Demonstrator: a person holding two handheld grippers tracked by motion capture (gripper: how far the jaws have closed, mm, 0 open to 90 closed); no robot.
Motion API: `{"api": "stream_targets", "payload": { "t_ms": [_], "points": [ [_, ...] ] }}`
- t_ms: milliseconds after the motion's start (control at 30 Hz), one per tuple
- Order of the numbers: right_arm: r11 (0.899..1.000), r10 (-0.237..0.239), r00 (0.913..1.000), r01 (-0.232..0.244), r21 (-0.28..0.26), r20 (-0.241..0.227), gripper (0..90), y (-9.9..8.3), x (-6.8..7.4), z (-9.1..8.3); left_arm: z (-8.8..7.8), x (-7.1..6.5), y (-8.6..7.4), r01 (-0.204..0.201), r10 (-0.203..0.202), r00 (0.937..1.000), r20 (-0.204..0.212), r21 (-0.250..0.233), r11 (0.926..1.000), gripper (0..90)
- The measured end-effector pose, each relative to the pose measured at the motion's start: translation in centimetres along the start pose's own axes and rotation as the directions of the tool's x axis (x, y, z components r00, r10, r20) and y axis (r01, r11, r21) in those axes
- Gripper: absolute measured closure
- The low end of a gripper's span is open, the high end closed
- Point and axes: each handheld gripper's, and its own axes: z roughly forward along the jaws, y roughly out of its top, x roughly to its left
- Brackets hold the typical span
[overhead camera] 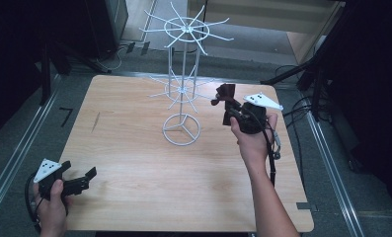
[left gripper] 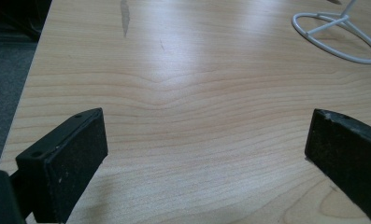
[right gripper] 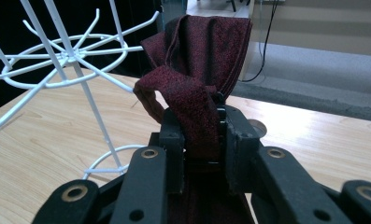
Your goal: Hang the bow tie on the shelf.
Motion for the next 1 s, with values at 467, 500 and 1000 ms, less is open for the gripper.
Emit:
{"api": "stream_targets", "payload": {
  "t_ms": [467, 500, 1000],
  "points": [
    [0.999, 0.000, 0.9999, 0.001, -0.036, 0.013, 73.7, 1.5, 0.2, -0.3, 0.0, 0.0, 0.0, -0.002, 0.002, 1.0000, 0.000, 0.000, 1.0000, 0.0],
    [0.999, -0.001, 0.9999, 0.001, -0.039, 0.013, 73.7, 1.7, 0.2, -0.4, 0.0, 0.0, 0.0, -0.002, 0.002, 1.0000, 0.000, 0.000, 1.0000, 0.0],
    [0.999, 0.014, 0.9999, -0.014, -0.052, -0.008, 73.6, 1.1, 2.1, -0.9, 0.0, 0.0, 0.0, -0.001, 0.001, 1.0000, 0.002, 0.001, 1.0000, 0.0]
  ]
}}
